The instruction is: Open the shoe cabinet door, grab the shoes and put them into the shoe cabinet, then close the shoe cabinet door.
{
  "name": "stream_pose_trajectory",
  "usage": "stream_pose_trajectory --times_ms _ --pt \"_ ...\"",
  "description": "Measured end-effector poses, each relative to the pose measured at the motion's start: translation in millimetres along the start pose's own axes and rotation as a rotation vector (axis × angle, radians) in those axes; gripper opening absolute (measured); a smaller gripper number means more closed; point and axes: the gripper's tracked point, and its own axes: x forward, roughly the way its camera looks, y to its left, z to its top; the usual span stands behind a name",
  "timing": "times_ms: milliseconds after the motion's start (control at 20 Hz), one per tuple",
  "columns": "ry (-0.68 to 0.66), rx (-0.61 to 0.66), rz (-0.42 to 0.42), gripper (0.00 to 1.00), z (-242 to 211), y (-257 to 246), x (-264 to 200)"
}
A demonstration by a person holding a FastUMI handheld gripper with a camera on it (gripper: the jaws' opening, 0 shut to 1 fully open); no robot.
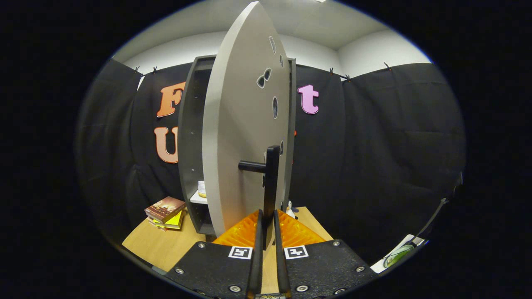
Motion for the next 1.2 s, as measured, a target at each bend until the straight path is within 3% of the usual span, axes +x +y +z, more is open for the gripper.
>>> stream_pose_trajectory --times_ms 150,250,450,600,750,950,1050,1200 --pt "0.003 0.058 -0.029 0.14 -1 -6 -1" --pt "0.005 0.022 -0.086 0.14 -6 -18 1" --pt "0.011 0.124 -0.076 0.07 -3 -33 -3" --pt "0.013 0.127 -0.111 0.07 -7 -42 -7" --pt "0.001 0.082 -0.209 0.11 -6 -69 -20" --pt "-0.031 0.073 -0.272 0.14 -1 -77 -33" --pt "-0.041 0.069 -0.278 0.18 2 -77 -38" --pt "-0.065 0.084 -0.209 0.26 7 -56 -40"
